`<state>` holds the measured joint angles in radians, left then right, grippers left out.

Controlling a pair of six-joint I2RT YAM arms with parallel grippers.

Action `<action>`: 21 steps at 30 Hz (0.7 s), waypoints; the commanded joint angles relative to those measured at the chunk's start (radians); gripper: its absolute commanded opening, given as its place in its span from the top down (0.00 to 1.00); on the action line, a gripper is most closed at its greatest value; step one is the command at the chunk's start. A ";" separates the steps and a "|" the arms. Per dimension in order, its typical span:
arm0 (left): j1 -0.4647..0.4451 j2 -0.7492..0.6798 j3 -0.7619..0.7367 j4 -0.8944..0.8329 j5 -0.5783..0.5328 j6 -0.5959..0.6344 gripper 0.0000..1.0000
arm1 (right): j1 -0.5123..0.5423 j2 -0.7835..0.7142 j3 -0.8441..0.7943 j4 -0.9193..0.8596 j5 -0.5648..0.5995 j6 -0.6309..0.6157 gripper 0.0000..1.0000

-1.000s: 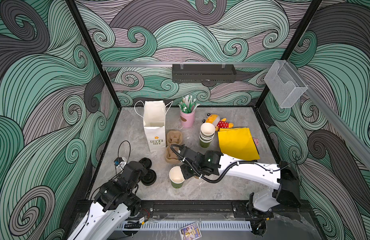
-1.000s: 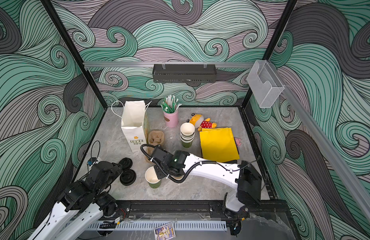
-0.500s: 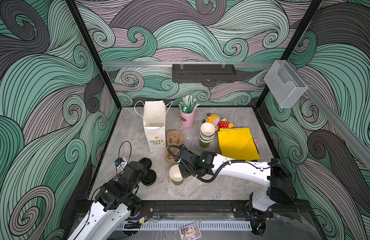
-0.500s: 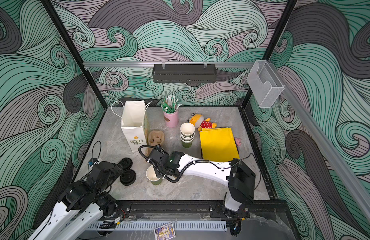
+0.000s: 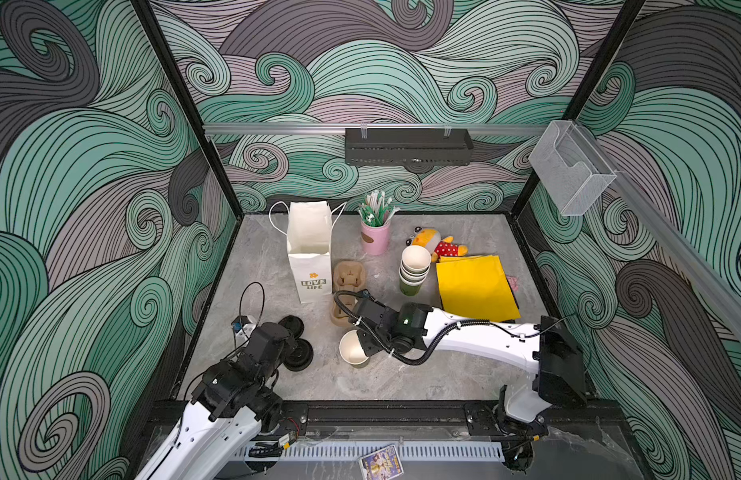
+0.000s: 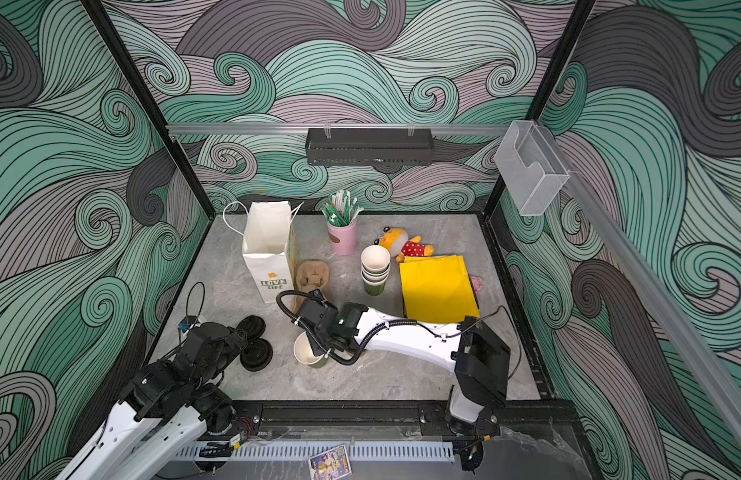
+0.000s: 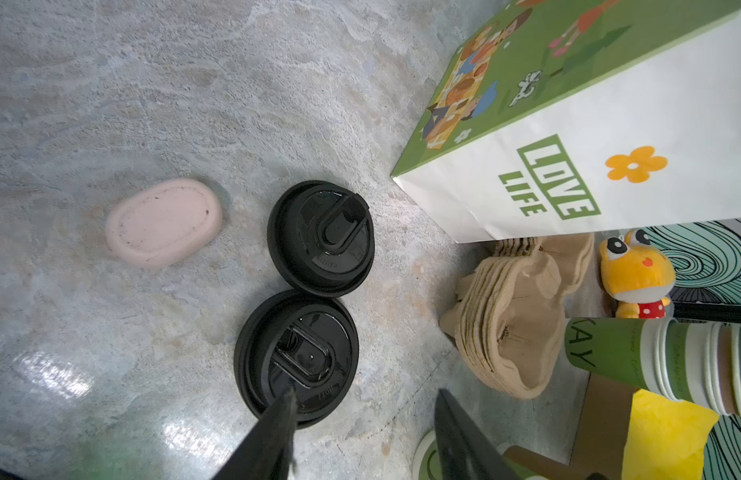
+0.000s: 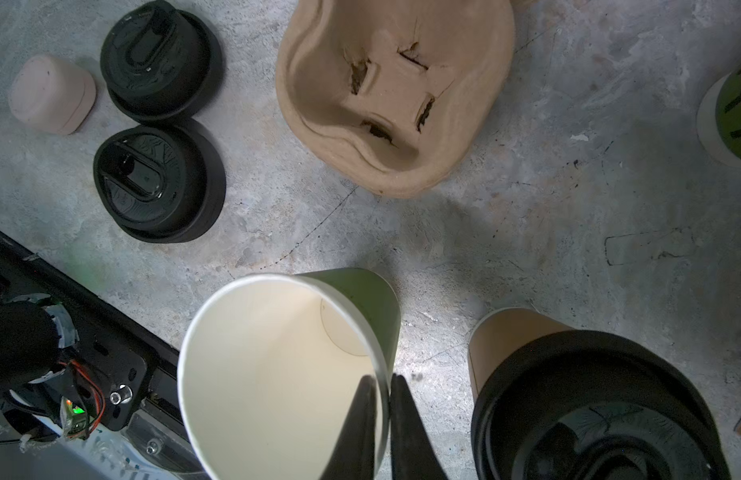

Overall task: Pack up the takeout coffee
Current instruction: 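Carry the green cup and set it upright beside the lidded cup, then lower the left gripper onto a black lid and close it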

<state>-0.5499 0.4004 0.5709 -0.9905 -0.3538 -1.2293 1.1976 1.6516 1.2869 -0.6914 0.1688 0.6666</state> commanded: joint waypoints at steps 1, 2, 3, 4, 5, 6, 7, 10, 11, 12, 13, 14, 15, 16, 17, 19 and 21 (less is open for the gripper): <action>0.007 0.022 0.001 0.003 0.013 0.023 0.43 | 0.007 -0.009 0.002 -0.008 0.009 0.008 0.82; 0.006 0.027 0.001 0.007 0.017 0.028 0.43 | 0.007 -0.017 0.005 -0.011 0.010 0.008 0.79; 0.005 0.031 0.003 0.013 0.024 0.034 0.43 | 0.007 -0.028 0.007 -0.015 0.009 0.008 0.76; 0.006 0.040 0.003 0.019 0.033 0.043 0.43 | 0.007 -0.040 0.010 -0.017 0.010 0.008 0.73; 0.006 0.047 0.003 0.026 0.041 0.053 0.41 | 0.007 -0.057 0.013 -0.021 0.014 0.009 0.72; 0.006 0.058 0.006 0.035 0.053 0.064 0.40 | 0.010 -0.094 0.004 -0.007 0.025 0.012 0.72; 0.007 0.069 0.007 0.043 0.065 0.074 0.40 | 0.010 -0.119 -0.006 0.012 0.028 0.011 0.71; 0.006 0.121 0.018 0.053 0.109 0.132 0.38 | 0.010 -0.250 -0.076 0.099 0.074 0.008 0.68; 0.007 0.141 0.022 0.047 0.121 0.150 0.38 | 0.010 -0.286 -0.095 0.115 0.093 0.003 0.67; 0.007 0.165 0.027 0.035 0.134 0.170 0.37 | 0.009 -0.317 -0.113 0.133 0.111 -0.003 0.65; 0.006 0.186 0.031 0.030 0.147 0.188 0.36 | 0.008 -0.338 -0.127 0.143 0.127 -0.005 0.65; 0.006 0.211 0.033 0.028 0.164 0.214 0.34 | 0.008 -0.368 -0.147 0.155 0.149 -0.005 0.65; 0.007 0.237 0.038 0.024 0.178 0.231 0.33 | 0.008 -0.396 -0.177 0.173 0.169 -0.005 0.64; 0.005 0.258 0.039 0.021 0.187 0.241 0.33 | 0.008 -0.415 -0.196 0.187 0.181 -0.005 0.64; 0.006 0.282 0.039 0.023 0.193 0.256 0.32 | 0.007 -0.429 -0.213 0.197 0.189 -0.003 0.64; 0.005 0.329 0.037 0.027 0.190 0.262 0.30 | 0.001 -0.445 -0.234 0.205 0.193 0.003 0.63; 0.006 0.366 0.024 0.050 0.186 0.271 0.28 | -0.002 -0.440 -0.231 0.192 0.190 0.009 0.63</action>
<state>-0.5499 0.7338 0.5735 -0.9482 -0.1864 -1.0100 1.2011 1.2026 1.0672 -0.5179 0.3164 0.6632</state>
